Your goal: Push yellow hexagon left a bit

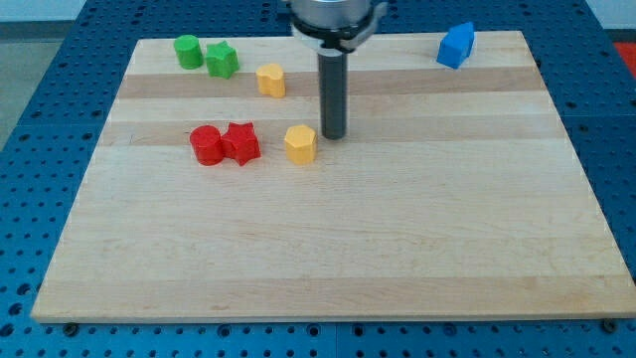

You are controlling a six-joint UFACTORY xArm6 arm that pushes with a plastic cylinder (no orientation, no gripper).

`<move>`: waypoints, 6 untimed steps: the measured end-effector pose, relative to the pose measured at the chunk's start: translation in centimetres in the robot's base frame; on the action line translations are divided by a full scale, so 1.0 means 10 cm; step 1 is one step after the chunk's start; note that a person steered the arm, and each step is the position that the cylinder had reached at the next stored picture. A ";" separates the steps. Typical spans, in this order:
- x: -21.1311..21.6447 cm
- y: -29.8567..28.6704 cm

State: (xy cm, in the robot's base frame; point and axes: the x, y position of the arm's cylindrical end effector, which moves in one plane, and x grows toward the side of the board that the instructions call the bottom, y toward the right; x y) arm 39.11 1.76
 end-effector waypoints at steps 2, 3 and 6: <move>0.41 0.26; 0.45 0.23; 0.41 0.04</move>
State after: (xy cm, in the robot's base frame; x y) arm 43.20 2.16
